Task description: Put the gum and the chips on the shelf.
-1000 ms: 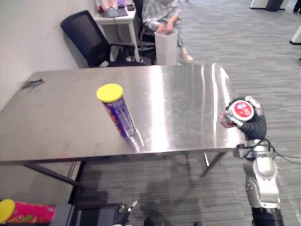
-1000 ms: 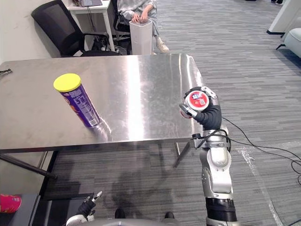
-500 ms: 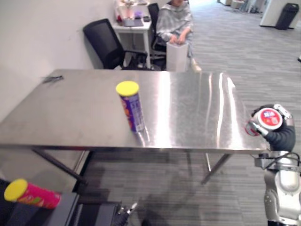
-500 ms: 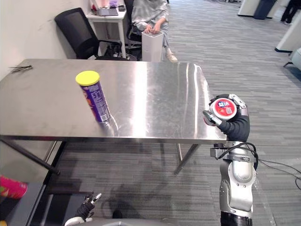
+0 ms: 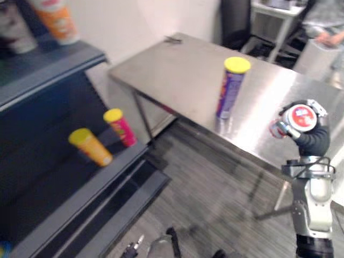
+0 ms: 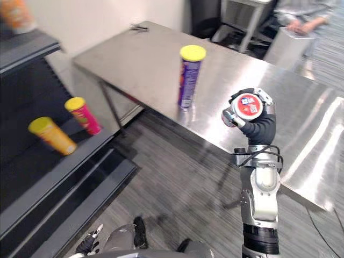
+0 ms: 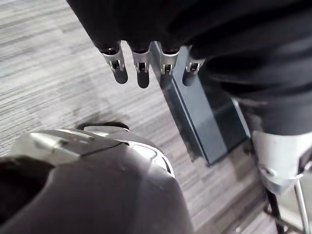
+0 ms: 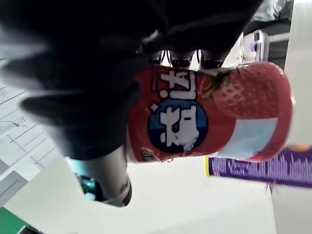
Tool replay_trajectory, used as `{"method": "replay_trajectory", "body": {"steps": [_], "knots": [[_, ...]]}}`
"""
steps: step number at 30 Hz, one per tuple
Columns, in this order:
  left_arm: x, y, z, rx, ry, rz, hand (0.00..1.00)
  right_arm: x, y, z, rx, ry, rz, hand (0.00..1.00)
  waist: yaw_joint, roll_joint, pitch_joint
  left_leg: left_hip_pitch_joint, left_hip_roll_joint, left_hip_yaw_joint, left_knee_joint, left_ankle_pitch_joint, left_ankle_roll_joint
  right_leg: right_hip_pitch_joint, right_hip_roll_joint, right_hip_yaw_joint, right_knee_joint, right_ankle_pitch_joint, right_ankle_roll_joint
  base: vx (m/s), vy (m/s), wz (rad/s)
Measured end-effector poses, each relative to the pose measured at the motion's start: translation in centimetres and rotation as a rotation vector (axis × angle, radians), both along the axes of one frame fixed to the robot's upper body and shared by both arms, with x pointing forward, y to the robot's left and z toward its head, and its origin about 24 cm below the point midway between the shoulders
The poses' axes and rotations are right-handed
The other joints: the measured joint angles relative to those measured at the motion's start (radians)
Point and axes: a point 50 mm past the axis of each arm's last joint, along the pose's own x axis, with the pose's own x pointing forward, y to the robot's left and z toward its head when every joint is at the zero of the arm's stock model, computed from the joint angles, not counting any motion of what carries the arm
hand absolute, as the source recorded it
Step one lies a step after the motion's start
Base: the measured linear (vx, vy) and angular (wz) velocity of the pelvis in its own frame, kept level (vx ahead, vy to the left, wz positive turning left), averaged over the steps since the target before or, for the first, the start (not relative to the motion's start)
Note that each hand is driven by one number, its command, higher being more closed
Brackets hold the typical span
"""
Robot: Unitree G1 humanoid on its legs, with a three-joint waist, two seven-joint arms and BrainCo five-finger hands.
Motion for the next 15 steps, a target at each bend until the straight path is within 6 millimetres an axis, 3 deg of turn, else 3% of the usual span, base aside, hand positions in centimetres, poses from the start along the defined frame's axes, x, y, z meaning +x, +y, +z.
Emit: {"method": "replay_trajectory", "body": {"steps": [1, 2, 4, 5, 6, 8, 11, 15], "knots": [[0.0, 0.0, 0.0, -0.003, 0.001, -0.001, 0.0, 0.0, -0.1, -0.1, 0.002, 0.004, -0.004, 1.0, 0.0, -0.007, 0.003, 0.004, 0.006, 0.017, 0.049, -0.019, -0.004, 0.011, -0.019, -0.027, 0.002, 0.001, 0.001, -0.11, 0.059, 1.32], [-0.6, 0.1, -0.1, -0.007, 0.017, 0.004, 0.0, -0.2, -0.2, -0.4, 0.007, 0.017, -0.01, 1.0, 0.002, -0.01, -0.001, 0.028, 0.027, 0.027, 0.123, -0.05, -0.033, 0.037, -0.054, -0.079, -0.001, 0.012, 0.019, -0.07, 0.066, 1.43], [-1.4, 0.1, -0.2, -0.015, 0.036, 0.01, 0.0, -0.7, -0.7, -1.2, 0.008, 0.05, -0.034, 1.0, -0.01, 0.007, -0.024, 0.068, 0.093, 0.015, 0.134, -0.067, -0.078, 0.067, -0.071, -0.164, -0.005, 0.023, 0.038, -0.04, 0.133, 1.52], [-1.6, -0.2, -0.3, -0.025, 0.042, 0.014, 0.0, -0.9, -1.0, -1.3, 0.01, 0.053, -0.047, 1.0, -0.018, 0.043, -0.043, 0.074, 0.075, 0.005, 0.058, -0.089, -0.117, 0.062, -0.079, -0.186, -0.003, 0.027, 0.049, -0.03, 0.266, 1.46], [-1.6, 0.0, -0.3, -0.021, 0.042, 0.025, 0.0, -0.9, -1.0, -1.5, 0.019, 0.059, -0.048, 1.0, -0.028, 0.042, -0.046, 0.074, 0.029, 0.004, -0.021, -0.082, -0.124, 0.043, -0.079, -0.182, -0.027, 0.044, 0.074, -0.06, 0.331, 1.44], [-1.8, 0.4, -0.2, -0.013, 0.038, 0.052, 0.0, -1.0, -1.1, -1.8, 0.021, 0.077, -0.05, 1.0, -0.039, 0.044, -0.047, 0.074, -0.019, -0.008, -0.13, -0.082, -0.124, 0.034, -0.064, -0.179, -0.082, 0.086, 0.082, -0.06, 0.247, 1.21], [-3.3, 0.7, -0.4, -0.007, 0.077, 0.078, 0.0, -0.8, -0.6, -1.9, 0.05, 0.071, -0.046, 1.0, -0.022, 0.023, -0.048, 0.079, -0.068, -0.014, -0.218, -0.053, -0.102, 0.032, -0.058, -0.188, -0.137, 0.16, 0.088, 0.02, 0.189, 0.54], [-3.4, 0.6, -0.4, 0.004, 0.087, 0.051, 0.0, -0.6, -0.7, -2.1, 0.053, 0.081, -0.055, 1.0, -0.02, 0.015, -0.04, 0.088, -0.091, -0.009, -0.238, -0.046, -0.09, 0.031, -0.071, -0.172, -0.144, 0.2, 0.088, 0.01, 0.112, -0.02]]}}
